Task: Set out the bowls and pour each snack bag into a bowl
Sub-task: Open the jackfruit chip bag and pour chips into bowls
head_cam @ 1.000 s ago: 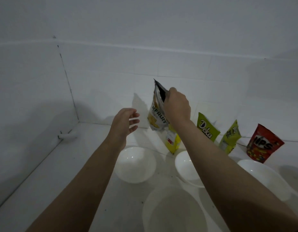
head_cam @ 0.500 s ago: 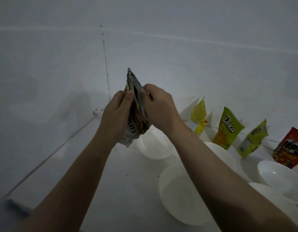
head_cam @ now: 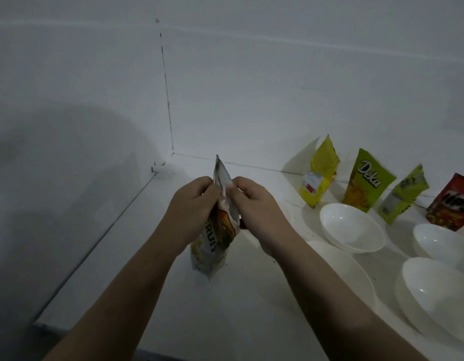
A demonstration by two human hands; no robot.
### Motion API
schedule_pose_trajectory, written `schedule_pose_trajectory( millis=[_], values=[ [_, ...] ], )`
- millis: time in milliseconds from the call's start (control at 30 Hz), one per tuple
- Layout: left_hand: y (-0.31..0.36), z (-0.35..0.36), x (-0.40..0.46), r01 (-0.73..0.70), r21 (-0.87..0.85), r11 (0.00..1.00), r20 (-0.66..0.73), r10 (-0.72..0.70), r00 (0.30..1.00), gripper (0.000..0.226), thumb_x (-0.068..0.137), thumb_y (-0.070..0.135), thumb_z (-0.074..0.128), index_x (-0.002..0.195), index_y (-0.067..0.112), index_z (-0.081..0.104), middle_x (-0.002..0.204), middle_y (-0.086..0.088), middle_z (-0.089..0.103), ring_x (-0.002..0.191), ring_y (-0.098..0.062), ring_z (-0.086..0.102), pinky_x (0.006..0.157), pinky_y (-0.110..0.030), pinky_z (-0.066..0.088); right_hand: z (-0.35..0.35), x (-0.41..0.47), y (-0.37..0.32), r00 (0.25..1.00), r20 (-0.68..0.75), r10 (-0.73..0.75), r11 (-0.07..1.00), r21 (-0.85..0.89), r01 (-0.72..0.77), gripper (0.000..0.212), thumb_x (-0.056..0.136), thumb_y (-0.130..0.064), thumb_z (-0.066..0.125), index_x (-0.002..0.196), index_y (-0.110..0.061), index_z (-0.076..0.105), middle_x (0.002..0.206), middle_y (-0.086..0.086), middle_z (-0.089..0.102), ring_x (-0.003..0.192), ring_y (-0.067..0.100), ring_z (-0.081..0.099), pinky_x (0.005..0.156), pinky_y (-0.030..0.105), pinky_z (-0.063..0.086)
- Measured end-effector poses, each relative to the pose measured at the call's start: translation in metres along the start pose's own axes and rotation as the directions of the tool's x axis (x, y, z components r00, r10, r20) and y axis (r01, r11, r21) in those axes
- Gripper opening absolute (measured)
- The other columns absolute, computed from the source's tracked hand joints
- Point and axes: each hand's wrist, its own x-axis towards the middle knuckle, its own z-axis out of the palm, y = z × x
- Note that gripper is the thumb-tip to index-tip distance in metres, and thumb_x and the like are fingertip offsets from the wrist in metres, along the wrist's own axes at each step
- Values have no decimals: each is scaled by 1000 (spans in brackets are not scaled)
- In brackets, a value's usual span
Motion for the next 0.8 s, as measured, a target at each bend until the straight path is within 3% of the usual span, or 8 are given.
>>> schedule_pose_trajectory(
  millis=[100, 200, 333, 500, 567, 633, 700, 800],
  values=[
    [-11, -3, 3, -26, 41, 999, -3, 26, 1000, 30, 93, 15, 48, 64, 7, 42, 55, 5, 44, 52, -6, 38, 57, -27, 34, 2, -3, 9, 997, -46, 68, 997, 42, -66, 33, 103, -26, 45, 82, -4, 57, 75, 8, 63, 60, 11, 63, 53, 24, 55],
    [-20, -7, 4, -50, 52, 997, -17, 51, 999, 30, 93, 13, 50, 67, -1, 44, 58, -1, 45, 49, -3, 38, 49, -13, 30, -5, -4, 15, 985, -153, 81, 995, -50, -89, 32, 102, -24, 46, 87, 1, 59, 77, 18, 68, 59, 24, 68, 56, 37, 61],
    [-30, -13, 6, -104, 157, 982, -87, 119, 989, 32, 93, 13, 51, 62, 5, 45, 52, 4, 39, 45, -2, 39, 42, -10, 30, -17, -7, 22, 957, -282, 66, 969, -209, -128, 26, 96, -17, 46, 83, 2, 58, 71, 16, 68, 53, 21, 66, 59, 48, 59],
    [-36, -15, 9, -106, 229, 968, -67, 125, 990, 31, 93, 15, 50, 63, 5, 45, 53, 1, 40, 47, -7, 35, 42, -13, 28, -14, -10, 25, 955, -288, 64, 946, -287, -150, 24, 92, -17, 44, 81, 1, 55, 67, 11, 67, 49, 19, 65, 60, 51, 57],
    [-37, -14, 12, -39, 175, 984, -6, 41, 999, 30, 94, 18, 48, 68, 5, 47, 59, -6, 45, 55, -10, 39, 49, -15, 34, -10, -9, 24, 962, -261, 77, 961, -238, -142, 23, 95, -17, 44, 83, 1, 54, 74, 18, 66, 55, 23, 68, 60, 52, 58],
    [-36, -11, 15, 68, 67, 995, 62, -72, 995, 29, 95, 23, 46, 79, -1, 51, 76, -20, 54, 71, -18, 49, 72, -38, 54, -8, -7, 24, 967, -237, 95, 977, -166, -136, 24, 98, -17, 44, 87, 2, 52, 83, 25, 64, 60, 25, 70, 61, 50, 60],
    [-33, -9, 16, 206, -1, 979, 155, -203, 967, 27, 95, 26, 46, 91, 1, 53, 92, -17, 55, 84, -20, 52, 90, -53, 50, -6, -7, 24, 973, -210, 95, 982, -139, -126, 25, 101, -19, 43, 89, 2, 51, 87, 25, 61, 59, 22, 70, 61, 47, 61],
    [-28, -5, 20, 360, -15, 933, 274, -343, 899, 16, 92, 31, 53, 100, 19, 46, 112, -4, 45, 101, -19, 48, 90, -49, 53, -5, -8, 23, 982, -172, 73, 982, -161, -101, 26, 103, -22, 43, 89, -2, 51, 88, 20, 62, 61, 19, 71, 61, 44, 62]
  ],
)
